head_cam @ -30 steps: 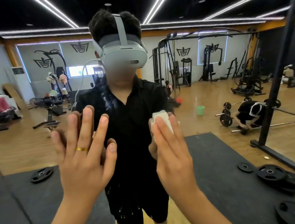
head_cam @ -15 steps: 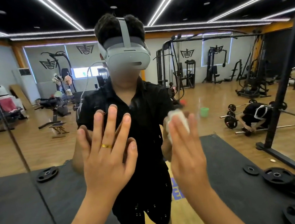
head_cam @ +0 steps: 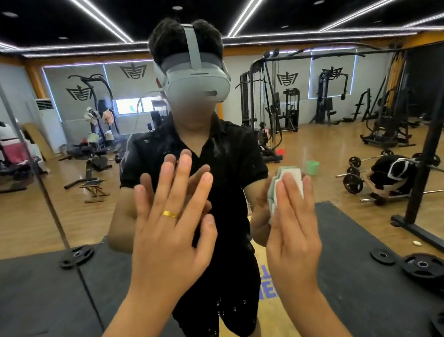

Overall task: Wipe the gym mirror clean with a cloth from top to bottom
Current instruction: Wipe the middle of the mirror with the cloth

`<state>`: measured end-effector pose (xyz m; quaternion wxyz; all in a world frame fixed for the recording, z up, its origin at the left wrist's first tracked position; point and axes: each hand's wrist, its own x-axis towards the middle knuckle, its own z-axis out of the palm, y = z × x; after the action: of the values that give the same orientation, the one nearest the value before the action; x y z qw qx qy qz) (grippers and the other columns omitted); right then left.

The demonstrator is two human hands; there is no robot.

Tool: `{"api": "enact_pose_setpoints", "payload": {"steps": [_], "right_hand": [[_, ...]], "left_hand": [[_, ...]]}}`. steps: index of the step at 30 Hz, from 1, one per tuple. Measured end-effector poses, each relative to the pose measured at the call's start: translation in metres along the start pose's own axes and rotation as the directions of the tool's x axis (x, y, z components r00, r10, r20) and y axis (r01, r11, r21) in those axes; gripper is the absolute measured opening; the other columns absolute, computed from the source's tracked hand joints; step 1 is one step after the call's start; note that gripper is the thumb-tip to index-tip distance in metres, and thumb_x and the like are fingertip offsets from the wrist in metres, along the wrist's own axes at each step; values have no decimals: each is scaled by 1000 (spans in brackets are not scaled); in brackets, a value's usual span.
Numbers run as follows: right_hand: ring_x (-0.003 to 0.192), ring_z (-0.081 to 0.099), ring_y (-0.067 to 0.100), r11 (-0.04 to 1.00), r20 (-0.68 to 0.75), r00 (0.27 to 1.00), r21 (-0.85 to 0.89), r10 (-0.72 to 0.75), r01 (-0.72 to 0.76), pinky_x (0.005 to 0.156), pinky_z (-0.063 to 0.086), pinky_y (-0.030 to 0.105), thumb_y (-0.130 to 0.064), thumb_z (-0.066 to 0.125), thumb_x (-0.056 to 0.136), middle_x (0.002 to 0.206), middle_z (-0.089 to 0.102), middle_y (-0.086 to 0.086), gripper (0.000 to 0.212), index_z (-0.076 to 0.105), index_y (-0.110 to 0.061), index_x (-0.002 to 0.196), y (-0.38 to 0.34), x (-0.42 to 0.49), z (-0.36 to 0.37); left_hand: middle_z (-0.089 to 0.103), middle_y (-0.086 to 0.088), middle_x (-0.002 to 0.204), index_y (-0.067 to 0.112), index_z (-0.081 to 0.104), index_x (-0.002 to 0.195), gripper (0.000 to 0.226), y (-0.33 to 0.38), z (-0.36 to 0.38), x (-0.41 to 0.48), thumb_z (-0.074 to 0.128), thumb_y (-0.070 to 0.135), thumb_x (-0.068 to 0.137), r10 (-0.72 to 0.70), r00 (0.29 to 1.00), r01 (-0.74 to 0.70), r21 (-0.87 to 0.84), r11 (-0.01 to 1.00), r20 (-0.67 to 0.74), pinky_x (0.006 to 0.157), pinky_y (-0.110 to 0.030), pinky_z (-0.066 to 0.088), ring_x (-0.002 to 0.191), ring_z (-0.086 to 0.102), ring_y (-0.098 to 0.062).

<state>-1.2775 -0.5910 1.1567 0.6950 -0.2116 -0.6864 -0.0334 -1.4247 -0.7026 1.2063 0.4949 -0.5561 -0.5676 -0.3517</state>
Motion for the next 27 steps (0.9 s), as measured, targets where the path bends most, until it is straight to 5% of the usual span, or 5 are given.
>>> {"api": "enact_pose_setpoints", "payload": {"steps": [11,14,18,25,27], "right_hand": [[155,28,31,953,-223,928,122,300,-279,121,38,45,2,49,104,157,45,10,43,52,-1,147,-46,10,42],[151,35,33,990,-189,975,99,116,-99,115,42,57,-7,45,109,149,53,18,36,55,-2,144,-71,7,64],[152,31,40,961,133,952,-4,-275,278,122,31,56,2,46,107,152,50,17,37,52,4,143,-59,10,49],[149,31,40,999,-158,987,-17,-30,27,120,36,52,-15,30,113,149,51,17,44,57,8,139,-76,68,60],[150,32,40,999,-115,993,-21,-33,30,117,39,57,-9,33,112,150,51,16,40,57,7,139,-85,36,67]], "left_hand": [[22,-14,169,15,36,159,66,-88,-19,-34,52,42,101,42,999,-39,210,977,-8,123,-61,9,156,20,-34],[22,-13,169,14,38,158,66,-88,-17,-34,52,44,101,53,998,-47,213,976,-22,125,-56,7,157,19,-32],[26,-16,167,15,39,158,63,-90,-17,-35,51,44,102,55,998,-50,222,974,-19,126,-55,4,157,18,-31],[32,-16,165,16,41,157,62,-90,-14,-36,54,41,101,48,998,-39,194,980,-42,126,-54,8,155,24,-32],[31,-16,165,16,40,157,63,-91,-14,-36,55,42,102,52,998,-44,198,979,-34,127,-53,7,155,23,-32]]}}
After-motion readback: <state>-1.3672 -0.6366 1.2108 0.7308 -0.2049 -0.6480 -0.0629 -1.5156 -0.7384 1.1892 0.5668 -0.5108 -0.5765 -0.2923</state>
